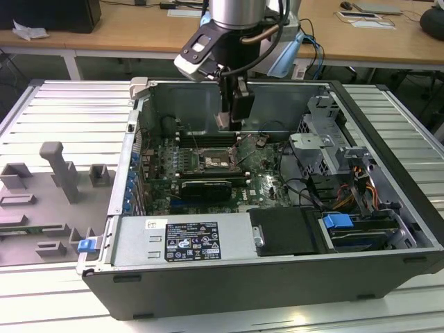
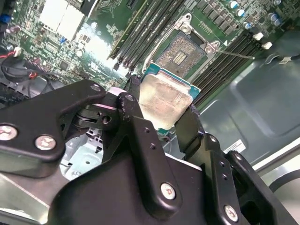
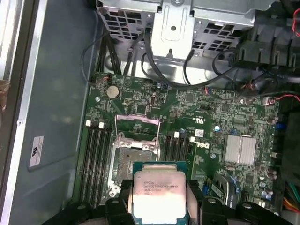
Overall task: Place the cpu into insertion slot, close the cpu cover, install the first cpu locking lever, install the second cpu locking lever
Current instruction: 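Place the cpu into insertion slot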
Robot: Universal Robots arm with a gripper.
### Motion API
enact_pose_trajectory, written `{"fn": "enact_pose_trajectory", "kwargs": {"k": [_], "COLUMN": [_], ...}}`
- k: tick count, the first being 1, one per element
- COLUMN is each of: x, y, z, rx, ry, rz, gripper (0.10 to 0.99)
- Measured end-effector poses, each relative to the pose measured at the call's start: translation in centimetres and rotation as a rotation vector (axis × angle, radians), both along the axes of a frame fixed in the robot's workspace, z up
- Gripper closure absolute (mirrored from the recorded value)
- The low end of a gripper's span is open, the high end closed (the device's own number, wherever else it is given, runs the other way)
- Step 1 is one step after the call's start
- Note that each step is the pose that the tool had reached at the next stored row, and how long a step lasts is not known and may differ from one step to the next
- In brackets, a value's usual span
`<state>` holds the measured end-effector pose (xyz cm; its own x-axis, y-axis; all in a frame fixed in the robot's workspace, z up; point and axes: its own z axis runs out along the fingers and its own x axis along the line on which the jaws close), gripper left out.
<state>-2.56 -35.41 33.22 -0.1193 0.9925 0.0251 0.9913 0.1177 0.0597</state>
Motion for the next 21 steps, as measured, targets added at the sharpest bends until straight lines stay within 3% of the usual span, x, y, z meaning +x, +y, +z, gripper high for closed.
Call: {"fn": "enact_pose_trajectory", "kwargs": {"k": [6,9,11,15,21], "x": [-0.03,-0.13,-0.13,-0.19,-0.39], "y": [0.00,0.05,0.23,0.28,0.28], "z": [-0.52,-1.06,-1.81,-2.72,-3.28], "rx": [0.000,0.000,-0.001,-0.001,-0.001], "ry": [0.0037,0.0038,0.0066,0.0071,0.0073], "rz": [-0.052,-0.066,-0.082,-0.088,-0.090], "gripper": [0.545,0.545,0.545,0.545,0.545]}}
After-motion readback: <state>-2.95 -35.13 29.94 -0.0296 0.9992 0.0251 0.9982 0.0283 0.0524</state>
